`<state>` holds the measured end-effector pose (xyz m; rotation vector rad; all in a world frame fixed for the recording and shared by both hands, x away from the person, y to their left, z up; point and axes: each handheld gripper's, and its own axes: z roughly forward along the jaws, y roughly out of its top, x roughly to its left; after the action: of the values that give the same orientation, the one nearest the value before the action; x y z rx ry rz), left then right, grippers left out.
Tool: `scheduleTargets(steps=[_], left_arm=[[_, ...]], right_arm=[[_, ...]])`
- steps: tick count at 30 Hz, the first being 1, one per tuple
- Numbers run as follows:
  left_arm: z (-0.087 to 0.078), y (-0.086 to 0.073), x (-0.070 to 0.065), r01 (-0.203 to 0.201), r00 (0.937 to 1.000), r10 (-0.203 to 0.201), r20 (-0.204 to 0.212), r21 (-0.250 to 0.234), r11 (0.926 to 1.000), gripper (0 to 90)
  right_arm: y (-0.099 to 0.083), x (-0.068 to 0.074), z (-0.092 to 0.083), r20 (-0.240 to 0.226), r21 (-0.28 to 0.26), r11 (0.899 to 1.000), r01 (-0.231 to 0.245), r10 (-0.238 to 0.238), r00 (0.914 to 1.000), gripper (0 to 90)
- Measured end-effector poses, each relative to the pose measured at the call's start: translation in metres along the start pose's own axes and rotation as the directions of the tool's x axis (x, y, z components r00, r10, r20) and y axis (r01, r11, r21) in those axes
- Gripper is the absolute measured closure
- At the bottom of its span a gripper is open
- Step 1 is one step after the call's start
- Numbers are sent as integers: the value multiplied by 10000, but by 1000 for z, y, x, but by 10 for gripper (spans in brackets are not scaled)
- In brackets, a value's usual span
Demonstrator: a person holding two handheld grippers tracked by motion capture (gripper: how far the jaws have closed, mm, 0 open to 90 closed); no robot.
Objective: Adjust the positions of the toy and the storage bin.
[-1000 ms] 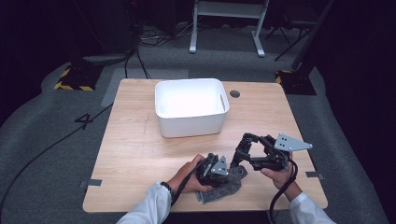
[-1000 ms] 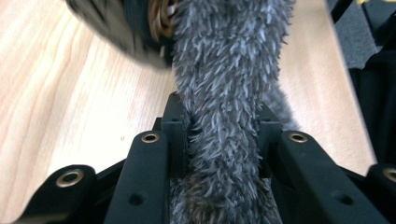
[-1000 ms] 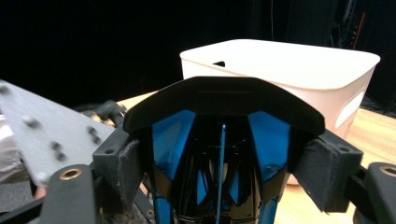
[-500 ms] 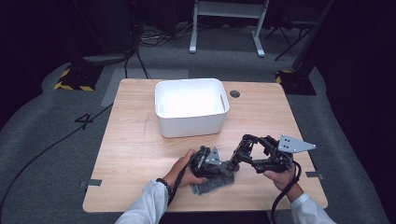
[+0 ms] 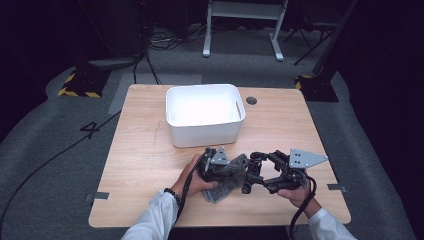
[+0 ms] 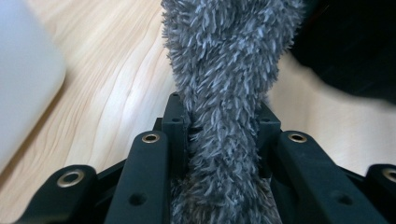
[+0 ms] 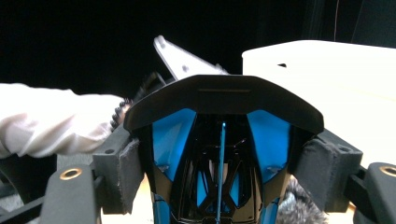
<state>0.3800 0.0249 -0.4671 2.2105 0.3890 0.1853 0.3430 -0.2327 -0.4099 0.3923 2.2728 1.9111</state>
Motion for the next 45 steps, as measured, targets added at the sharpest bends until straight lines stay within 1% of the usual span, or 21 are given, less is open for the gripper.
scheduleTargets(steps=[1, 3, 5, 8, 11, 14, 16, 19, 21, 26, 28, 29, 31, 33, 35, 37, 38, 40, 41, 44, 45], left_arm=[[-3, 3, -3, -277, 9996, 278, 75, -70, 9996, 676], [-8, 8, -8, -510, 9986, 513, 118, -239, 9984, 675], [-14, 10, -10, -510, 9985, 519, 168, -489, 9975, 675], [-20, 13, -9, -308, 9988, 344, 341, -1012, 9944, 675], [-26, 16, -11, -462, 9974, 528, 495, -1252, 9911, 676], [-30, 16, -12, -630, 9951, 722, 682, -1290, 9896, 676], [-32, 15, -13, -811, 9927, 911, 784, -1227, 9891, 676], [-33, 13, -14, -900, 9875, 1048, 1174, -1248, 9881, 675], [-30, 12, -16, -928, 9843, 1081, 1396, -1117, 9894, 674], [-18, 15, -27, -1222, 9750, 1366, 1754, -900, 9884, 671], [-13, 16, -33, -1268, 9693, 1404, 2017, -786, 9888, 671], [-11, 16, -36, -1438, 9657, 1558, 2078, -720, 9870, 670], [-3, 17, -44, -1548, 9589, 1636, 2317, -556, 9864, 670], [6, 17, -52, -1675, 9549, 1694, 2438, -288, 9855, 668], [14, 17, -57, -1791, 9536, 1753, 2448, -70, 9838, 667], [20, 17, -59, -1857, 9492, 1776, 2596, 68, 9826, 667], [22, 16, -59, -1869, 9522, 1772, 2489, 157, 9822, 667], [21, 16, -57, -1789, 9534, 1696, 2494, 150, 9837, 666], [20, 15, -55, -1717, 9559, 1630, 2443, 147, 9850, 665], [14, 12, -44, -1306, 9675, 1279, 2183, -24, 9914, 664], [9, 11, -38, -1021, 9724, 1032, 2091, -158, 9946, 664]], right_arm=[[-1, 1, 1, 2, 94, 9999, 101, -101, 9999, 253], [-1, 2, 3, 19, 204, 9996, 171, -171, 9999, 253], [-3, 1, 3, -38, 187, 9997, 125, -124, 9999, 253], [-6, -1, 5, -77, 287, 9996, 41, -39, 10000, 253], [-9, -1, 7, 81, 602, 9978, 264, -270, 9996, 253], [-11, -5, 6, 182, 689, 9974, 194, -207, 9996, 253], [-11, -7, 4, 346, 707, 9974, 158, -183, 9992, 253], [-11, -11, 0, 697, 642, 9977, 206, -251, 9972, 253], [-11, -14, -5, 918, 547, 9985, 57, -107, 9957, 253], [-10, -25, -16, 1608, 222, 9994, -262, 223, 9867, 253], [-10, -27, -19, 1803, 201, 9995, -253, 213, 9834, 253], [-10, -28, -21, 1924, 213, 9994, -288, 242, 9810, 253], [-10, -29, -22, 2118, 235, 9994, -260, 204, 9771, 253], [-10, -30, -23, 2218, 206, 9992, -349, 294, 9747, 253], [-10, -31, -23, 2208, 208, 9992, -345, 290, 9749, 253], [-9, -29, -23, 2272, 236, 9994, -259, 199, 9736, 253], [-9, -28, -23, 2281, 243, 9995, -217, 156, 9735, 253], [-8, -27, -23, 2268, 237, 9996, -145, 88, 9739, 253], [-8, -27, -23, 2198, 235, 9997, -118, 63, 9755, 253], [-8, -26, -24, 2086, 210, 9997, -97, 51, 9780, 253], [-7, -26, -24, 2080, 231, 9997, -70, 20, 9781, 252]])
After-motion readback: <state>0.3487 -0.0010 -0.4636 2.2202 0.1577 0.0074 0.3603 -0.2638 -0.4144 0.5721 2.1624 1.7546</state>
